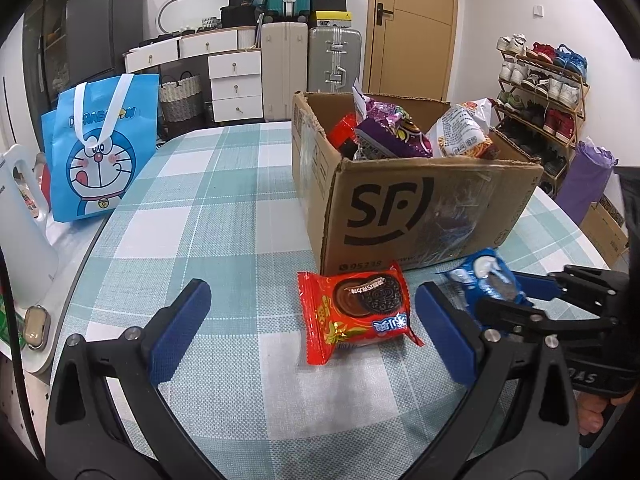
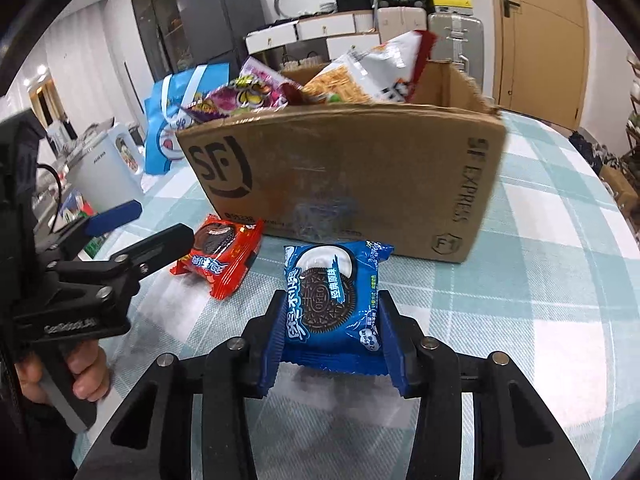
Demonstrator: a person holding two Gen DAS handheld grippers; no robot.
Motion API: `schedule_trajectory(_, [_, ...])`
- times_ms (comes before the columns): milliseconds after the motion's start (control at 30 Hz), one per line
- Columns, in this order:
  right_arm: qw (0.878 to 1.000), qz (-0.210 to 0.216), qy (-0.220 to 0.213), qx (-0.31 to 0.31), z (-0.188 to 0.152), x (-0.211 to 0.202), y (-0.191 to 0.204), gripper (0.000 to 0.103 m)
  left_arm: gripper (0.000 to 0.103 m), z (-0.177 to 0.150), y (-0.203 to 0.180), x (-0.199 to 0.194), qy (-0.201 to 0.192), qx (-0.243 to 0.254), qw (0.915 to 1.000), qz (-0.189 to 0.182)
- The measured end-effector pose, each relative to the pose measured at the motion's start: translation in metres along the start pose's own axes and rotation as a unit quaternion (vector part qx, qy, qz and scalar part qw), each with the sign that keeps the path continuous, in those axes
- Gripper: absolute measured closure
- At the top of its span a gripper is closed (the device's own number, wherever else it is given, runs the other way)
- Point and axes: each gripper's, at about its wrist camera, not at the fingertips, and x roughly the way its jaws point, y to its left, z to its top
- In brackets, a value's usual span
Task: Organize snacks
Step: 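Lower the right tool onto the blue Oreo pack and grasp it, then grasp the red Oreo pack with the left tool while the right tool holds the blue pack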
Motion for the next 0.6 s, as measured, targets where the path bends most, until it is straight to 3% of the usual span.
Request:
schedule_trajectory(333, [1.0, -0.003, -0.01, 0.012, -0.002, -0.006, -0.002, 0.059, 0.001, -0.002, -0.006, 0.013, 0.035, 0.009, 0.9991, -0.021])
schedule_trajectory(600, [1.0, -0.002, -0.009, 0.014, -0.003, -0.007, -0.005, 0.059, 0.001, -0.004, -0.019, 0.037, 0.079, 0.033, 0.9963, -0.015])
